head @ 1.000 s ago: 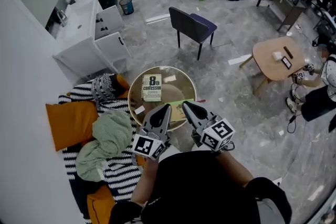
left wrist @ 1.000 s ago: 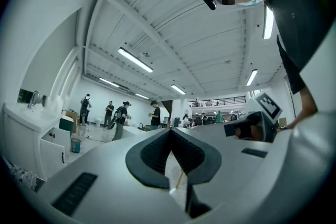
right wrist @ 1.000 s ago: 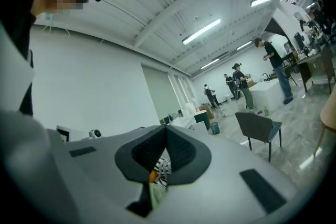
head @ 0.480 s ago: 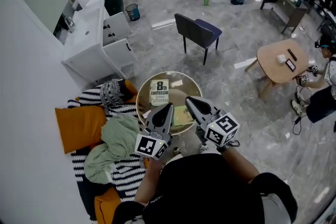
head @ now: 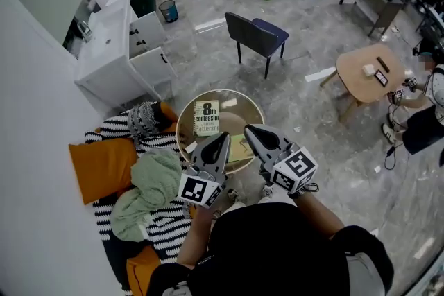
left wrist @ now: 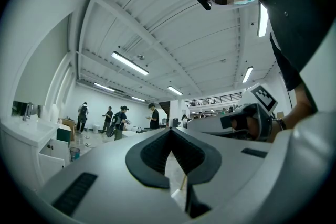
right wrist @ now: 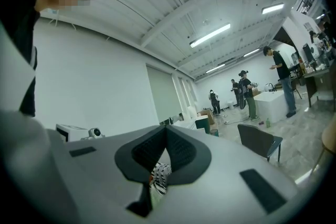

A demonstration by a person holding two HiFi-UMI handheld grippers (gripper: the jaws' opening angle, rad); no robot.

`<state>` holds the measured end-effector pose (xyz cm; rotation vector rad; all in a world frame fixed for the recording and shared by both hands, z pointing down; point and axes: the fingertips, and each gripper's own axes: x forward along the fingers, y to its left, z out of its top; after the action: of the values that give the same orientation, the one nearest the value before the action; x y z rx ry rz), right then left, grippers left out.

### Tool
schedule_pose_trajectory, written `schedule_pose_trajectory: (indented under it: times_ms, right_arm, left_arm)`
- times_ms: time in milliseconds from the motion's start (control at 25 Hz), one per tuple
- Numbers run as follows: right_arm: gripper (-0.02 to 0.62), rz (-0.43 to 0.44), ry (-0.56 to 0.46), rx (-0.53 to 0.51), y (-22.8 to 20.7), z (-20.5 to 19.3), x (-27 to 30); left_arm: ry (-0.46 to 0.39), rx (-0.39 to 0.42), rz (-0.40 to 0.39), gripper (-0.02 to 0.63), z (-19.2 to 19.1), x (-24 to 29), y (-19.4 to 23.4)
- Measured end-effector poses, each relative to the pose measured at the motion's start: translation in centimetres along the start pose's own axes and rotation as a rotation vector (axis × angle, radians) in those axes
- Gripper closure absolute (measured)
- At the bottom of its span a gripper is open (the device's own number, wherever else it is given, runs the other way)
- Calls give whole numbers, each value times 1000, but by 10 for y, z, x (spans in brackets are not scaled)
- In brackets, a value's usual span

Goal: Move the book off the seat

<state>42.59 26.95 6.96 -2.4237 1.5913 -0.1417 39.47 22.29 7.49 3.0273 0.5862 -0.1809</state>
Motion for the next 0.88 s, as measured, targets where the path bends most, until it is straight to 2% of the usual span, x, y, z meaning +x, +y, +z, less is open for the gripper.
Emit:
schedule_pose_trajectory:
  times_ms: [320, 880]
  right_arm:
    - [581, -41, 10, 16, -10, -3, -3]
    - [581, -20, 17, -1, -4, -7, 5]
  left_arm:
    - [9, -6, 0, 597, -6, 4, 1]
    - [20, 2, 31, 597, -8, -4, 5]
